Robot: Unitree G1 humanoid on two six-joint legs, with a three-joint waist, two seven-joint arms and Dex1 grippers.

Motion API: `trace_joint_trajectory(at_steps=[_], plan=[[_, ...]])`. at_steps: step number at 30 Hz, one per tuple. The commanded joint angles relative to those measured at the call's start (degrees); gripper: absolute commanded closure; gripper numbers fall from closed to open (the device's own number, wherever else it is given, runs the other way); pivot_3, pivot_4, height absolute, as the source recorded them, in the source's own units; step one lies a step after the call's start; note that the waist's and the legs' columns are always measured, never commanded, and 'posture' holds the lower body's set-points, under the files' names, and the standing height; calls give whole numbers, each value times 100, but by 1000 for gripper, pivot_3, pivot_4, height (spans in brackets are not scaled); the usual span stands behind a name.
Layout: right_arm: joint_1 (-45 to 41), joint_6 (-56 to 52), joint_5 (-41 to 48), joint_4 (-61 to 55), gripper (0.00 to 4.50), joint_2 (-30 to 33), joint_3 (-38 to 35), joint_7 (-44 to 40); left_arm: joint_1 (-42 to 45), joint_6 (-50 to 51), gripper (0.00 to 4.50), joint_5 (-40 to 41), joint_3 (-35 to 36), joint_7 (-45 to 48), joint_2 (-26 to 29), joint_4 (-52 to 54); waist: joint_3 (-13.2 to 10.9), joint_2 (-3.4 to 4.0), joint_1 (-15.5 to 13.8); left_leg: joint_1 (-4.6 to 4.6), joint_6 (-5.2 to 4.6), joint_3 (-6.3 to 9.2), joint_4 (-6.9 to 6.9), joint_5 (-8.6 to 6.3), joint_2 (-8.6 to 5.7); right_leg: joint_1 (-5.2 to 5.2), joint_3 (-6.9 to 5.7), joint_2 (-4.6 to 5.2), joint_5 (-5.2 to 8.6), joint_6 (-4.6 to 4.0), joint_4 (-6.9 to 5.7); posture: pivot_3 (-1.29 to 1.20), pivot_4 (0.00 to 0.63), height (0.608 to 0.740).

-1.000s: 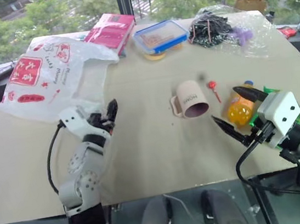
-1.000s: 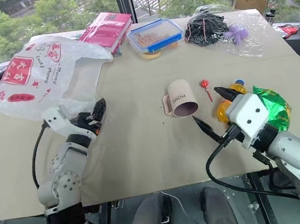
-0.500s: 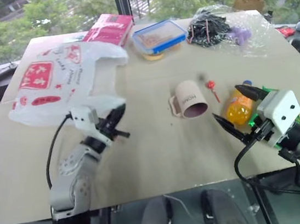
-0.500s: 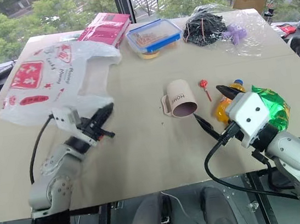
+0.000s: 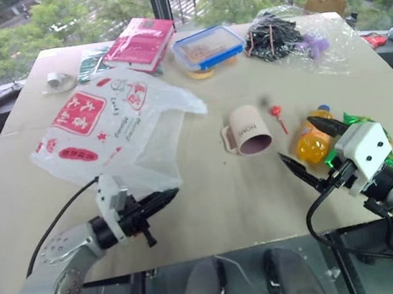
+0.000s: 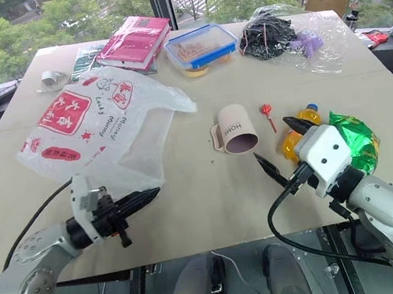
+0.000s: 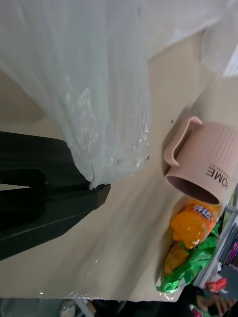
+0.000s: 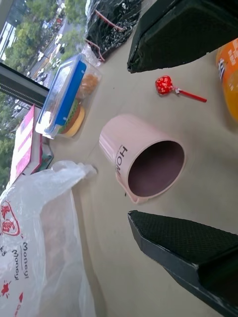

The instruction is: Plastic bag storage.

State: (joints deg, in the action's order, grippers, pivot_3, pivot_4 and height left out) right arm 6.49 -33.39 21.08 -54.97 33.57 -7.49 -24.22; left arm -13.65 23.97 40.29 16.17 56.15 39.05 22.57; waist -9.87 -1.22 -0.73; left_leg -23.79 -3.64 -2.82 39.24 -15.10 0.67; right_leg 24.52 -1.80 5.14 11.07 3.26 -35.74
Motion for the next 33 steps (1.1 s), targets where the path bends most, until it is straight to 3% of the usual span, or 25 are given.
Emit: trace_joint_trajectory(at_steps=[1,4,6,13,17,23,28,33], plan=[[22,142,-16,-59,0,-49,38,5,-294,-231,4388,63,82,190,-49,382,0,0,-3,0,0,-1,0,0,0,0,0,1,0,0,1,0,150,740],[3,163,-27,-27,0,-70,93,-21,-460,-301,4388,-128,71,-21,-141,366,0,0,-14,-3,0,3,0,-1,0,1,-3,4,0,1,1,0,150,740],[-18,206,-39,45,0,-80,117,-56,-827,-261,3872,95,251,201,-205,179,0,1,5,-2,1,2,0,0,1,1,-2,3,0,0,1,0,150,740],[-267,401,-14,404,0,-125,273,-211,-1443,-1545,795,-794,440,35,-787,-851,4,2,5,-4,-1,-6,-5,-2,3,13,3,1,2,1,2,0,150,740],[-505,581,-50,716,0,-170,470,-346,-1496,-2023,795,-728,821,22,-938,-1167,18,25,7,1,25,-4,-4,-15,10,12,0,3,12,17,0,0,150,740],[-775,802,-55,1068,0,-217,625,-525,-1935,-2977,795,-520,922,1450,-724,-1166,17,26,84,-9,-2,-12,-6,-11,14,21,2,2,4,-7,7,0,150,740],[-1036,670,127,1003,0,-214,522,-532,-1982,-2466,795,336,873,2048,-311,-190,18,21,43,-13,17,-9,-4,-22,14,22,-4,10,5,-6,7,0,150,740],[-1386,277,415,725,0,-183,300,-348,-1427,-1441,795,1698,1097,1555,31,457,14,34,14,-12,-2,-7,-4,-10,15,21,-5,1,5,-6,3,0,150,740]])
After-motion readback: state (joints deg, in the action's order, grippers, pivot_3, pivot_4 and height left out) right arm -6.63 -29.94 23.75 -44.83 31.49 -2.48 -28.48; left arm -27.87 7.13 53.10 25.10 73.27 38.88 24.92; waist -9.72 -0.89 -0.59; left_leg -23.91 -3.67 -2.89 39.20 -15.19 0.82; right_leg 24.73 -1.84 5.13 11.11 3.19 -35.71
